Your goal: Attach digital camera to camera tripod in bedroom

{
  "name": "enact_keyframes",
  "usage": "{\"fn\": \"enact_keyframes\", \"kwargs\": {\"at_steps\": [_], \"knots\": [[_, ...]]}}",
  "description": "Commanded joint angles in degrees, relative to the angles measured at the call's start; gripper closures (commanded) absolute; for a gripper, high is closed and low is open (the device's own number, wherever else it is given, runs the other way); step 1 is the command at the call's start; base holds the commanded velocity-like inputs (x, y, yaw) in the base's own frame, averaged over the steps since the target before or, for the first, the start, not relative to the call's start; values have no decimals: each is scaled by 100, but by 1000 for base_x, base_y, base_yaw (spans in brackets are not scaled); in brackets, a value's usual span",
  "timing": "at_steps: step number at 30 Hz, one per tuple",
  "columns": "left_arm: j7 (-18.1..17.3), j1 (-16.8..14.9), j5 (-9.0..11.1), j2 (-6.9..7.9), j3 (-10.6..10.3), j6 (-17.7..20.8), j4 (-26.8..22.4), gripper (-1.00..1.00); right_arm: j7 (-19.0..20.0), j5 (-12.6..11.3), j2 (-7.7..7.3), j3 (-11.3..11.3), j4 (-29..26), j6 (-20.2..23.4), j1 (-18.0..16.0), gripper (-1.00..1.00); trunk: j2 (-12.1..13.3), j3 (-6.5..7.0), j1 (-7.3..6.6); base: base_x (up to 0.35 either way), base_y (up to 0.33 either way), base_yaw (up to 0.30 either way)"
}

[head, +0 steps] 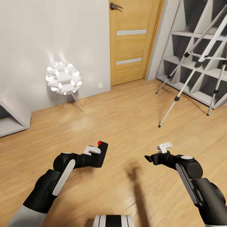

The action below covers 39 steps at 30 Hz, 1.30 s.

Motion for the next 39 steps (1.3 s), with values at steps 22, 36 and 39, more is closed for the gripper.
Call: {"fn": "enact_keyframes", "kwargs": {"at_steps": [22,36,39], "knots": [[-121,-1269,-89,-755,-317,16,1300,100,493,-26,-164,-274,-4,-7,39,-100,28,484,-57,0,0,0],[-82,-995,-95,-851,-317,16,995,100,501,-26,-170,-296,-4,-7,42,-100,47,794,-93,0,0,0],[-80,-992,-96,-851,-318,16,995,100,502,-26,-170,-296,-4,-7,42,-100,51,860,-101,0,0,0]]}}
